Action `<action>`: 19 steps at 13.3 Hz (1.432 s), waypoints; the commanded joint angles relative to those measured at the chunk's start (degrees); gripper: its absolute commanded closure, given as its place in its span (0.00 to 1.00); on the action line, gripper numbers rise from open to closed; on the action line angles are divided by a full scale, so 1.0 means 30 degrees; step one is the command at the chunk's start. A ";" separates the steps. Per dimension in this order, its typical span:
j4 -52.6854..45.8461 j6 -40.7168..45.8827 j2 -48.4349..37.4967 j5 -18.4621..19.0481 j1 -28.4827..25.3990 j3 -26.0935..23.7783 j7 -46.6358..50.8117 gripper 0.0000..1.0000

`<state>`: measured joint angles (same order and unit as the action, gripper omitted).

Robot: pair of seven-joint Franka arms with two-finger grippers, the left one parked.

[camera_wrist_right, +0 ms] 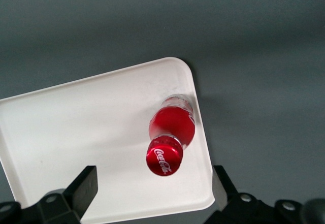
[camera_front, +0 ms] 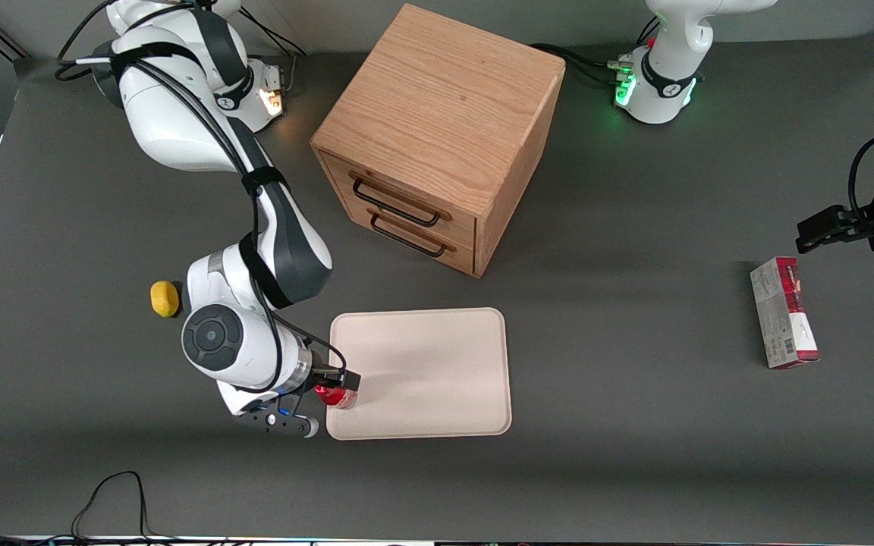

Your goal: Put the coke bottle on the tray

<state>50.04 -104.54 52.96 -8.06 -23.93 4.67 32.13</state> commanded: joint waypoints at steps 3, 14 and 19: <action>-0.0451 0.0246 -0.0044 -0.0214 -0.0023 -0.0004 0.0600 0.00; 1.5444 0.2560 -1.4240 0.0338 0.0095 0.2219 -0.8151 0.00; 1.9528 0.2765 -1.9025 0.1514 0.1645 0.2047 -1.0208 0.00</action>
<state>102.13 -94.54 2.00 -4.35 -20.50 11.60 4.22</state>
